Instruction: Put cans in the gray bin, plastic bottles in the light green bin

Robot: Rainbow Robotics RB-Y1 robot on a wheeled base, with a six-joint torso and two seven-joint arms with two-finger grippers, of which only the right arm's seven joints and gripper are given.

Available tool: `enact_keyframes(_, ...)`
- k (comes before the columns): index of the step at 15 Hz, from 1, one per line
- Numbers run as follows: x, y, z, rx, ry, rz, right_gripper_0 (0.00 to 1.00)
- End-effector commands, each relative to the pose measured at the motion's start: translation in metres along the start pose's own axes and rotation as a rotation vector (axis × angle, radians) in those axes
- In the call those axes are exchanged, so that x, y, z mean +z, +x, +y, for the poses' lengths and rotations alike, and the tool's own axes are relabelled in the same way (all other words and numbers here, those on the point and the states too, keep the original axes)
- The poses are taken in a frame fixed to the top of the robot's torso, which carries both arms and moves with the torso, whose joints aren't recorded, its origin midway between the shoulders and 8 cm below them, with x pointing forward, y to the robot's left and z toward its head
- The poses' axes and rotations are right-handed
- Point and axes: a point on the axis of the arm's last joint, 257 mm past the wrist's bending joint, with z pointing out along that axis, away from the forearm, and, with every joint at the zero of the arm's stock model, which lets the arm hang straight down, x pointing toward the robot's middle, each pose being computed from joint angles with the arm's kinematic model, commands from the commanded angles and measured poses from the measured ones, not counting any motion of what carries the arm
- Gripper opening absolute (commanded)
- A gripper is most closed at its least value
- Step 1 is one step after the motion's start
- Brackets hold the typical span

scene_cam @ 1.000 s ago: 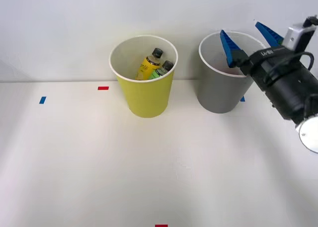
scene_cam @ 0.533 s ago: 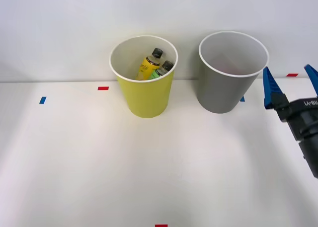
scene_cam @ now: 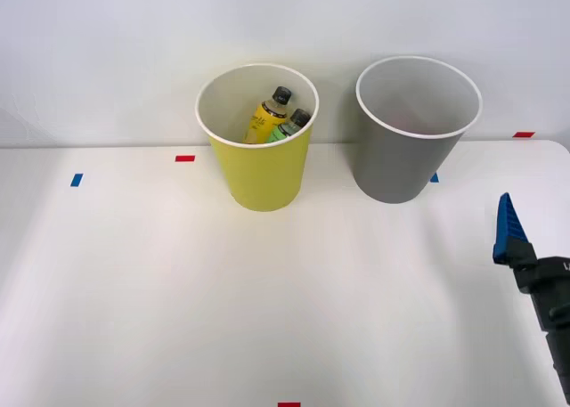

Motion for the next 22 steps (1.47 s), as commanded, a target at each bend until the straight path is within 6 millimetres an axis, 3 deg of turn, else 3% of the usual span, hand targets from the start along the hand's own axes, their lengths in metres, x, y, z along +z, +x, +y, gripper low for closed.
enact_keyframes(1,-0.017,0.013,-0.007,0.001,0.050,0.023,1.00)
enact_keyframes(6,-0.041,0.034,-0.021,-0.015,0.099,0.083,1.00)
enact_keyframes(7,-0.044,0.046,-0.027,-0.041,0.109,0.102,1.00)
enact_keyframes(11,-0.039,0.070,-0.040,-0.133,0.139,0.089,1.00)
enact_keyframes(20,-0.054,0.067,-0.042,-0.295,0.134,0.082,1.00)
enact_keyframes(22,-0.061,0.071,-0.036,-0.221,0.085,0.090,1.00)
